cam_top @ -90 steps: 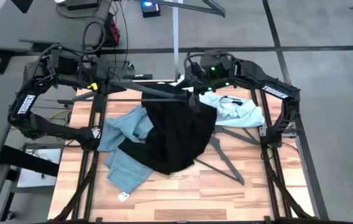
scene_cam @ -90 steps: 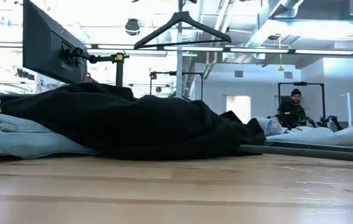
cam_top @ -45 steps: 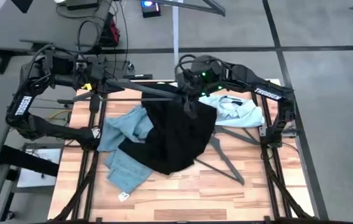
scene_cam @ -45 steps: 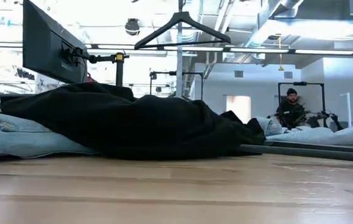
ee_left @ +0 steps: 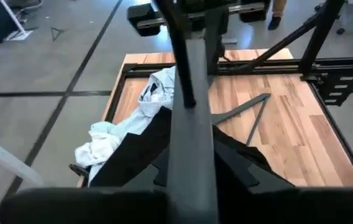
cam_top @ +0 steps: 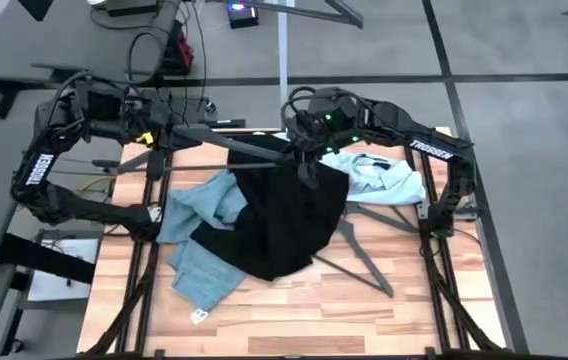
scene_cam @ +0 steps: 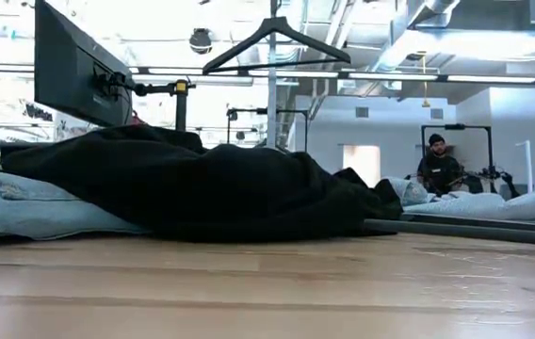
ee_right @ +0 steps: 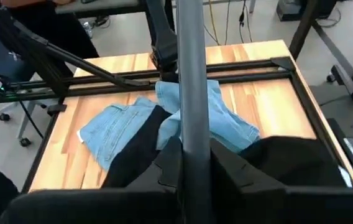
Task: Hang clothes
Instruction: Hang the grey hanger on the rack
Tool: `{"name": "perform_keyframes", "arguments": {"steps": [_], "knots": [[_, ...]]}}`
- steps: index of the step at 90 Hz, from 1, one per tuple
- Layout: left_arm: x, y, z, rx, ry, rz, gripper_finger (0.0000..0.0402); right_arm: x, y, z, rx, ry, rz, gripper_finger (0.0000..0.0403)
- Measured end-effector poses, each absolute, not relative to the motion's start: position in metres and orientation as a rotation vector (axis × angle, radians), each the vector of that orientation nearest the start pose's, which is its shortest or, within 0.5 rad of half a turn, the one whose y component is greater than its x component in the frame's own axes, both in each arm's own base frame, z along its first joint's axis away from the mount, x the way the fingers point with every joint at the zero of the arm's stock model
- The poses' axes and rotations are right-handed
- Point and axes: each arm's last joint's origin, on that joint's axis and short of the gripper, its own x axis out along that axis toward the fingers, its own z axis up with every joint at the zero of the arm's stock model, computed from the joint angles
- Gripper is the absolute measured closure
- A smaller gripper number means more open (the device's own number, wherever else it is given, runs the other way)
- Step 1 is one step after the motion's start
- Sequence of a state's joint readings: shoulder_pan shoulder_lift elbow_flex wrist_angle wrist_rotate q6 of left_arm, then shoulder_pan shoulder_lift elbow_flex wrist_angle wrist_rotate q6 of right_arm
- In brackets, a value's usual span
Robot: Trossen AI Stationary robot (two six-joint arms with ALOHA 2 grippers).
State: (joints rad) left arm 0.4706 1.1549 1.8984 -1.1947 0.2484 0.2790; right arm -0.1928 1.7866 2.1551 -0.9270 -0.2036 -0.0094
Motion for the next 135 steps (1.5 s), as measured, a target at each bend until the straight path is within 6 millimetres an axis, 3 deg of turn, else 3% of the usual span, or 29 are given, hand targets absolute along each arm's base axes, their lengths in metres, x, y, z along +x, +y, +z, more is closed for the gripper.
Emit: {"name": "perform_keyframes", "arguments": {"steps": [34, 66, 78, 96, 117, 135], "knots": [[0.128, 0.062, 0.502, 0.130, 0.589, 0.241, 0.0277, 0.347, -0.090, 0.453, 0.126, 0.590, -0.037, 0.0373], [0.121, 0.083, 0.512, 0.341, 0.610, 0.591, 0.0271, 0.324, -0.132, 0.457, 0.125, 0.589, -0.102, 0.0373], [0.122, 0.092, 0.518, 0.373, 0.583, 0.740, 0.0271, 0.314, -0.159, 0.460, 0.121, 0.552, -0.160, 0.0373], [0.120, 0.102, 0.522, 0.366, 0.535, 0.825, 0.0271, 0.294, -0.207, 0.473, 0.091, 0.406, -0.330, 0.0373], [0.128, 0.114, 0.506, 0.311, 0.572, 0.845, 0.0271, 0.287, -0.264, 0.473, 0.073, 0.224, -0.472, 0.0373], [0.136, 0.120, 0.493, 0.298, 0.608, 0.835, 0.0271, 0.279, -0.293, 0.473, 0.030, 0.140, -0.536, 0.0373]]}}
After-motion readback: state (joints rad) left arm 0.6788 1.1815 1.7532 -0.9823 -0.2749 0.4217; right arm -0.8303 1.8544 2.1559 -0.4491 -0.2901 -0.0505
